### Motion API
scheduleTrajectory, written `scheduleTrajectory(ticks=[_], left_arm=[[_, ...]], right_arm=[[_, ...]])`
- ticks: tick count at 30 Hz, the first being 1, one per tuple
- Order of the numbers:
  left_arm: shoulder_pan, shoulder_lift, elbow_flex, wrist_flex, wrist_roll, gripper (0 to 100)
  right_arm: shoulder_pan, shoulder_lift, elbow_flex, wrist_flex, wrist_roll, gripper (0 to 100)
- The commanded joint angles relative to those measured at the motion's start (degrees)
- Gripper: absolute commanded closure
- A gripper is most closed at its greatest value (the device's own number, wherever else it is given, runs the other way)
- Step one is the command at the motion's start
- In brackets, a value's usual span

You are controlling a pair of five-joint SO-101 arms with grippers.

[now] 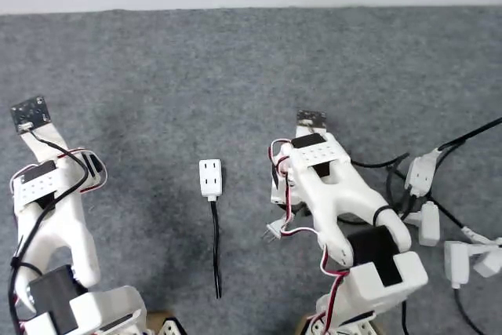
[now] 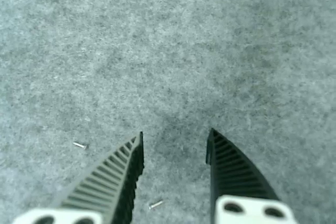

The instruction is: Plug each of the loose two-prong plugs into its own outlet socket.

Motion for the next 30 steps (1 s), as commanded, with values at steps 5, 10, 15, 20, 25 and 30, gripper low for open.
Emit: scheduleTrajectory(ticks=[5,10,15,20,25,30], left_arm=[[0.44,-0.18,-0.57,-1.05,-0.53,81],[0.53,-0.18,-0.57,-1.05,-0.53,81],[0.53,-0.18,-0.48,-1.05,-0.53,81],[0.53,-0.18,-0.48,-1.05,-0.53,81],[0.53,-0.18,-0.4,-1.05,-0.53,81],[0.53,-0.18,-0.4,-1.05,-0.53,81]], right_arm=[[2.15,-11.47,2.9,0.48,6.33,99.1],[2.42,-17.27,3.96,2.68,12.92,99.1],[1.89,-16.22,3.69,1.54,23.3,99.1],[1.89,-8.75,3.08,-1.01,28.84,98.9],[1.98,-1.01,-3.52,0.75,30.24,98.8],[1.98,2.07,-9.23,6.55,30.24,90.1]])
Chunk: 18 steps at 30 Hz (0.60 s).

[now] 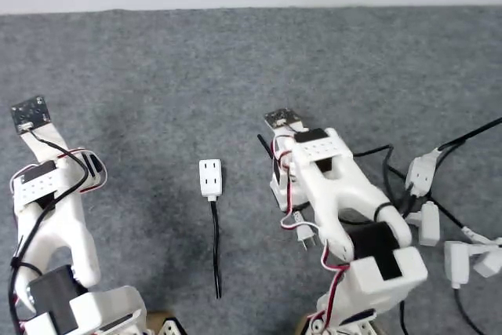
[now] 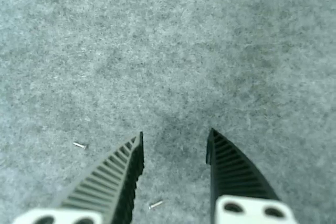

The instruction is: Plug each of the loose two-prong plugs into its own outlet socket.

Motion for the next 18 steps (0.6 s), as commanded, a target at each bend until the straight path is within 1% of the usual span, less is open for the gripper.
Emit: scheduleTrajectory(ticks=[1,3,7,10,14,18], left_arm=[[0.53,-0.18,-0.4,-1.05,-0.53,81],[0.53,-0.26,-0.4,-1.05,-0.53,81],[0.53,-0.26,-0.4,-1.05,-0.53,81],[0.53,-0.26,-0.4,-1.05,-0.53,81],[0.53,-0.26,-0.4,-1.05,-0.53,81],[0.53,-0.26,-0.4,-1.05,-0.53,81]], right_arm=[[0.66,-0.22,-5.01,3.12,0.79,87.7],[0.57,-0.4,-5.1,3.91,0.79,86.6],[0.22,-3.21,-4.57,6.46,0.79,90.9],[0.13,-6.73,-1.05,6.73,0.7,89.3],[-1.01,-11.65,7.56,3.12,0.79,86.9],[-3.21,-14.02,13.71,-0.57,0.79,86.9]])
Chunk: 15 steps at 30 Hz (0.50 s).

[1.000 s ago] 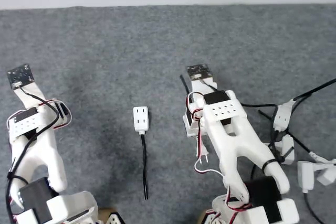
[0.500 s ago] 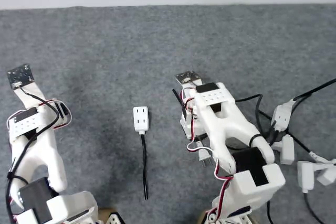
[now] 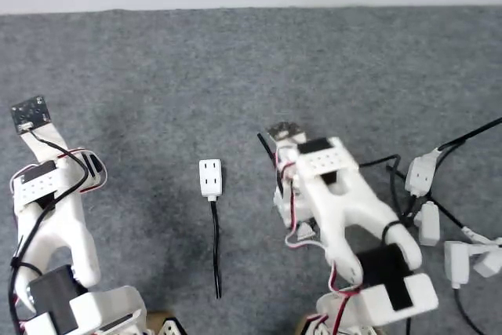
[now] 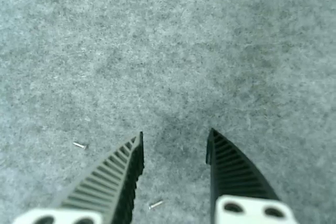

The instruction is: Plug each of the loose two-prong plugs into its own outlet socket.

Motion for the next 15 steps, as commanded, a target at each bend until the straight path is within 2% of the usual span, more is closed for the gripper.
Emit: scheduleTrajectory(ticks=[1,7,15], left_arm=[[0.53,-0.26,-0.4,-1.05,-0.53,81],[0.53,-0.26,-0.4,-0.97,-0.53,81],[0.53,-0.26,-0.4,-0.97,-0.53,81]], right_arm=[[-1.71,-3.56,2.2,-3.03,0.62,86.9],[-1.54,-1.8,1.67,-8.13,0.62,86.9],[-0.92,0.84,-0.62,-7.87,0.26,87.3]])
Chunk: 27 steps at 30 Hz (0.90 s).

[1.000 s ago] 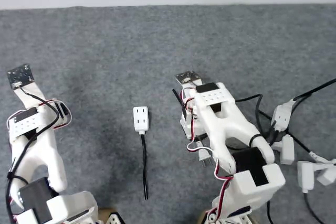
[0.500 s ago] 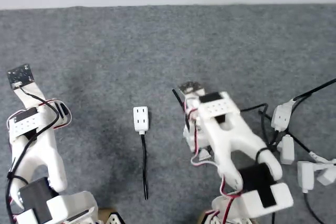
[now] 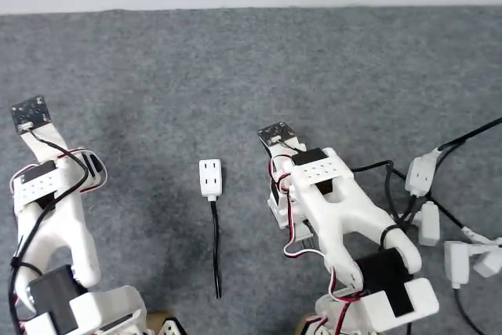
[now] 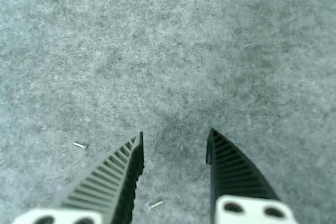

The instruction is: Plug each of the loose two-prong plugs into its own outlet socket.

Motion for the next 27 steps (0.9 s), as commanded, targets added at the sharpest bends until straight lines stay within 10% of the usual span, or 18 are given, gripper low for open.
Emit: scheduleTrajectory(ticks=[1,21,27], left_arm=[[0.53,-0.26,-0.4,-0.97,-0.53,81],[3.78,-0.35,-0.4,3.08,-4.13,82],[8.7,-0.26,0.04,6.07,-14.24,99]], right_arm=[[0.13,2.68,-3.34,-1.19,0.18,87.3],[-0.66,-10.33,-11.43,9.71,-3.08,99.1],[-8.75,-19.82,-21.45,16.92,-3.08,99.1]])
